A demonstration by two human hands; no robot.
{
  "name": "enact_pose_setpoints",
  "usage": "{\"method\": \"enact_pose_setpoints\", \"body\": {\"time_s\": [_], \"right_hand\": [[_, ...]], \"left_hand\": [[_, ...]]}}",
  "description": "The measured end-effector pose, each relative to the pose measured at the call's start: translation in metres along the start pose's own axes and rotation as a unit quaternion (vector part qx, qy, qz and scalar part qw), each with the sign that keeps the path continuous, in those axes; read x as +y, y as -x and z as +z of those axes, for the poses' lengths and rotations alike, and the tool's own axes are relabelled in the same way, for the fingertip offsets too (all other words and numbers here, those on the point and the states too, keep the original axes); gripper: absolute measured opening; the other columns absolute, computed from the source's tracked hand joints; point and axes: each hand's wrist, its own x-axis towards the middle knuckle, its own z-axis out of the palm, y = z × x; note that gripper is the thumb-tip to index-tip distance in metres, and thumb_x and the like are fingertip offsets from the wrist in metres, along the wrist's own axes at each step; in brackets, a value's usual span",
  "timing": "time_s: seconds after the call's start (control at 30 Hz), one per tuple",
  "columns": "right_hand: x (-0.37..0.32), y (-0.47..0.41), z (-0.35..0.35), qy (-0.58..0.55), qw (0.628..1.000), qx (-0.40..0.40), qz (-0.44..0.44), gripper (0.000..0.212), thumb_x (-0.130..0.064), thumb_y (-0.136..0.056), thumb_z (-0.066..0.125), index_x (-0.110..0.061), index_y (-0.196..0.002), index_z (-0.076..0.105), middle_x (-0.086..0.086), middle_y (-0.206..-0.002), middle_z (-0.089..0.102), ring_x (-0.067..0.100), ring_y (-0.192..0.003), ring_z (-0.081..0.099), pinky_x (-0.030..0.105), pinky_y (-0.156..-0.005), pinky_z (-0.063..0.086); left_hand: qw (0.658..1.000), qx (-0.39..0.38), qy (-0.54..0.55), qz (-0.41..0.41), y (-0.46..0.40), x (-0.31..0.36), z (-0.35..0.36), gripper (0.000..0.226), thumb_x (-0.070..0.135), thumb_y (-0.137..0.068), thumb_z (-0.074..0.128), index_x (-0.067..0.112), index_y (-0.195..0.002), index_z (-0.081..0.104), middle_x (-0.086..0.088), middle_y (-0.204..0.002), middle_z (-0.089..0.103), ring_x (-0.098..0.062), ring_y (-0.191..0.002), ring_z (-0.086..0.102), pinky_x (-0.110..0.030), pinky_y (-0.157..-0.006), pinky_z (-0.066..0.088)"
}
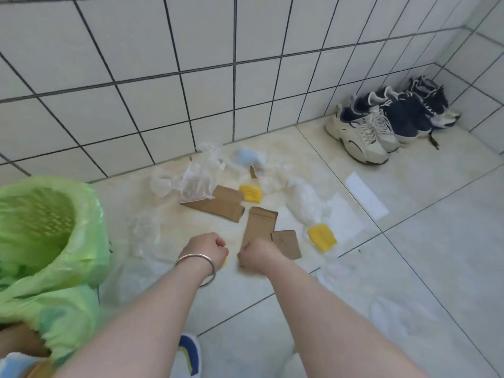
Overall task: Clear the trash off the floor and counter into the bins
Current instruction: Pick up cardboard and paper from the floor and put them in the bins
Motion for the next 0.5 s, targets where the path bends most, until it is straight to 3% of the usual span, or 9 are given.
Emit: {"method": "enact_pose_setpoints", "body": {"time_s": [0.07, 0.17, 0.3, 0.4, 0.5], "right_hand": [[0.012, -0.024, -0.010, 0.013, 1.000, 0.011, 0.005, 0.028, -0.019, -0.093, 0.040, -0.008, -0.111, 0.060, 0.009, -0.107, 0.060, 0.025, -0.096, 0.057, 0.028, -0.075, 0.044], [0.036, -0.064, -0.016, 0.050, 0.998, 0.021, 0.019, 0.019, -0.012, -0.092, 0.036, -0.010, -0.083, 0.053, 0.005, -0.082, 0.053, 0.021, -0.074, 0.050, 0.023, -0.062, 0.039], [0.073, -0.102, -0.015, 0.005, 0.997, 0.039, 0.072, 0.018, -0.010, -0.089, 0.040, -0.013, -0.075, 0.050, 0.004, -0.081, 0.053, 0.018, -0.076, 0.047, 0.024, -0.062, 0.045], [0.093, -0.123, -0.013, -0.052, 0.986, 0.083, 0.137, 0.019, -0.013, -0.085, 0.040, -0.011, -0.096, 0.055, 0.009, -0.107, 0.059, 0.024, -0.091, 0.054, 0.027, -0.071, 0.041], [0.106, -0.140, -0.010, -0.078, 0.970, 0.148, 0.175, 0.036, -0.018, -0.090, 0.046, -0.007, -0.124, 0.045, 0.013, -0.129, 0.044, 0.030, -0.118, 0.043, 0.032, -0.083, 0.039]], "left_hand": [[1.000, -0.021, 0.000, -0.012, -0.023, 0.006, 0.013, 0.026, 0.027, -0.085, 0.054, 0.025, -0.109, 0.065, 0.000, -0.123, 0.062, -0.021, -0.115, 0.057, -0.030, -0.099, 0.045], [0.998, -0.056, -0.006, -0.036, -0.053, 0.009, 0.036, 0.028, 0.027, -0.086, 0.052, 0.025, -0.111, 0.064, 0.000, -0.125, 0.062, -0.022, -0.116, 0.056, -0.029, -0.099, 0.045], [0.993, -0.082, 0.004, -0.081, -0.083, 0.009, 0.064, 0.034, 0.026, -0.090, 0.049, 0.020, -0.122, 0.059, -0.003, -0.132, 0.058, -0.022, -0.122, 0.052, -0.027, -0.100, 0.041], [0.989, -0.079, 0.030, -0.120, -0.107, 0.013, 0.083, 0.041, 0.027, -0.091, 0.048, 0.016, -0.130, 0.051, -0.005, -0.136, 0.053, -0.024, -0.128, 0.048, -0.028, -0.103, 0.038], [0.984, -0.045, 0.066, -0.161, -0.123, 0.023, 0.099, 0.047, 0.032, -0.090, 0.052, 0.015, -0.134, 0.046, -0.007, -0.136, 0.050, -0.025, -0.126, 0.048, -0.032, -0.101, 0.040]]}}
